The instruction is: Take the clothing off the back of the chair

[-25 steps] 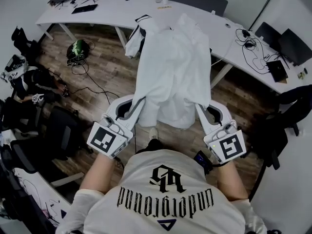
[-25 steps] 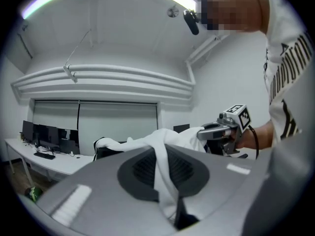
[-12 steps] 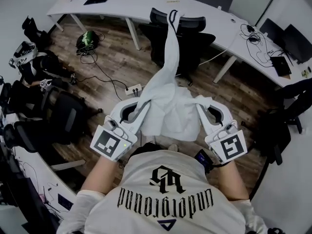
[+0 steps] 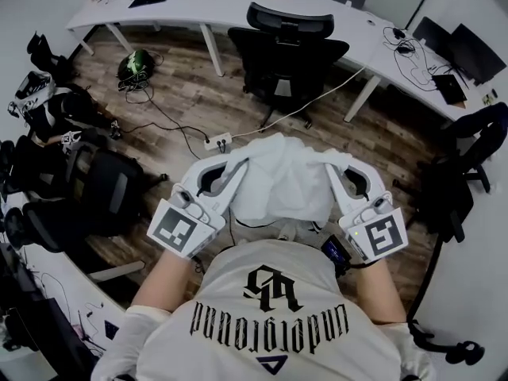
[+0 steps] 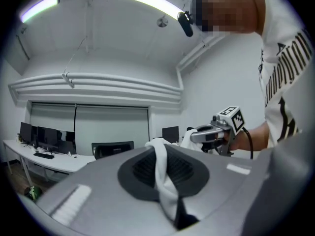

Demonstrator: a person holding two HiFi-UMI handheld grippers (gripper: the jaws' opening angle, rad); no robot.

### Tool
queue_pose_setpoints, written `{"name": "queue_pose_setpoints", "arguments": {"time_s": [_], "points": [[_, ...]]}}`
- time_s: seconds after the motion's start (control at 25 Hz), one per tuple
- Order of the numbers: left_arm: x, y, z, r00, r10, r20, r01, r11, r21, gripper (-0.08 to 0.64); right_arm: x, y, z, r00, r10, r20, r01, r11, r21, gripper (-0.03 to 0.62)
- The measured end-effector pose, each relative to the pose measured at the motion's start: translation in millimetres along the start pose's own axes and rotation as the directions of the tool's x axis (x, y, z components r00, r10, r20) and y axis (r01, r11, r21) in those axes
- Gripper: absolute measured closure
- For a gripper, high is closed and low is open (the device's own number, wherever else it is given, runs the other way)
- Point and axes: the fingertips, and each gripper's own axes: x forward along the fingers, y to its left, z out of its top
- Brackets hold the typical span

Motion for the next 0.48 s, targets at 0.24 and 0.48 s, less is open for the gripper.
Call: {"name": "queue_pose_setpoints", "arguments": {"time_s": [0.24,0.48], "points": [[-57,6,-5,0.999,-0.043,0.005,0.043,0.999,-0.004,0.499,-6,49,10,0.997,-0.072,-0.017,0.072,0.997,-0.02,0.572],[-103,10,2,0.994,-0.074,0.081,0.068,0.995,0.072,0.498,-13,99,12,0.995,-0.074,-0.067,0.072,0.997,-0.026,0.572]]}}
